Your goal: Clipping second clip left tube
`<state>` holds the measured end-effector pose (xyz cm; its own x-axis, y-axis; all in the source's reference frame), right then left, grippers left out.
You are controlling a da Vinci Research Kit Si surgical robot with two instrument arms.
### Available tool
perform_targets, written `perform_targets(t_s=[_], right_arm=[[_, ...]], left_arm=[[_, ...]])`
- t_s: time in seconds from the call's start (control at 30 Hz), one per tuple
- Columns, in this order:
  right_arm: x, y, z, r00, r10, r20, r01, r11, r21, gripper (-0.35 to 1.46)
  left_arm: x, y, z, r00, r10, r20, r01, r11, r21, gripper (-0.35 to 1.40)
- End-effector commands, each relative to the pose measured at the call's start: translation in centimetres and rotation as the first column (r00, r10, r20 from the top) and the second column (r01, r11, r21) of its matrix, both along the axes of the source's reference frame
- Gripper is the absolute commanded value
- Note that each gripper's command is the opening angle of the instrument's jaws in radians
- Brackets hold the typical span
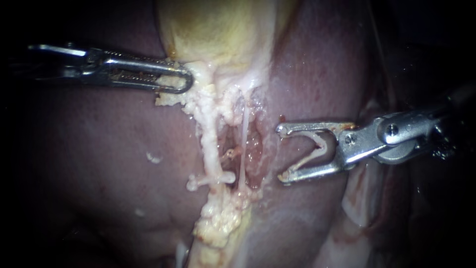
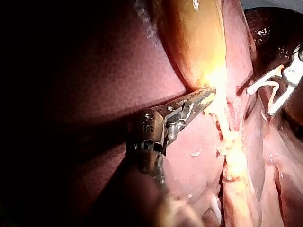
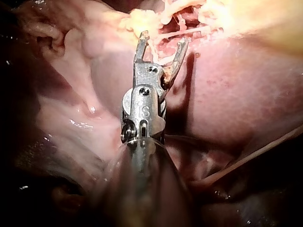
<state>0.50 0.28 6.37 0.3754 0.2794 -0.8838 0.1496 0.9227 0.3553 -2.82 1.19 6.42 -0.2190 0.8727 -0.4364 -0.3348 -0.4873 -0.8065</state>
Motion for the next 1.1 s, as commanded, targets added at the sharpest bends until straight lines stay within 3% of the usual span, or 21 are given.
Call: perform_targets(t_s=[0.03,0.23,0.43,0.57,0.73,0.87,1.1], right_arm=[[0.00,0.00,0.00,1.0000,0.000,0.000,0.000,1.000,0.000,0.49],[0.00,0.00,0.00,1.0000,0.000,0.000,0.000,1.000,0.000,0.49],[0.01,0.00,0.00,1.0000,0.003,0.002,-0.003,1.000,-0.001,0.49],[0.07,-0.02,-0.02,1.0000,-0.005,-0.003,0.005,1.000,0.004,0.49],[0.26,-0.07,-0.09,0.9989,-0.017,-0.043,0.018,1.000,0.015,0.49],[0.48,-0.13,-0.09,0.9987,-0.025,-0.046,0.026,0.999,0.043,0.49],[0.82,-0.20,0.06,0.9995,-0.009,-0.030,0.011,0.997,0.080,0.48]], left_arm=[[0.01,0.00,-0.03,1.0000,0.000,0.001,0.000,1.000,0.001,-0.35],[0.14,0.05,-0.37,0.9999,0.001,0.017,-0.001,1.000,0.017,-0.35],[0.40,0.09,-0.78,0.9991,-0.020,0.036,0.019,0.999,0.032,-0.35],[0.43,0.09,-0.79,0.9990,-0.025,0.036,0.024,0.999,0.030,-0.35],[0.43,0.08,-0.73,0.9991,-0.024,0.035,0.023,0.999,0.026,-0.35],[0.43,0.08,-0.72,0.9991,-0.024,0.035,0.023,0.999,0.026,-0.35],[0.42,0.07,-0.71,0.9991,-0.025,0.034,0.024,0.999,0.025,-0.35]])
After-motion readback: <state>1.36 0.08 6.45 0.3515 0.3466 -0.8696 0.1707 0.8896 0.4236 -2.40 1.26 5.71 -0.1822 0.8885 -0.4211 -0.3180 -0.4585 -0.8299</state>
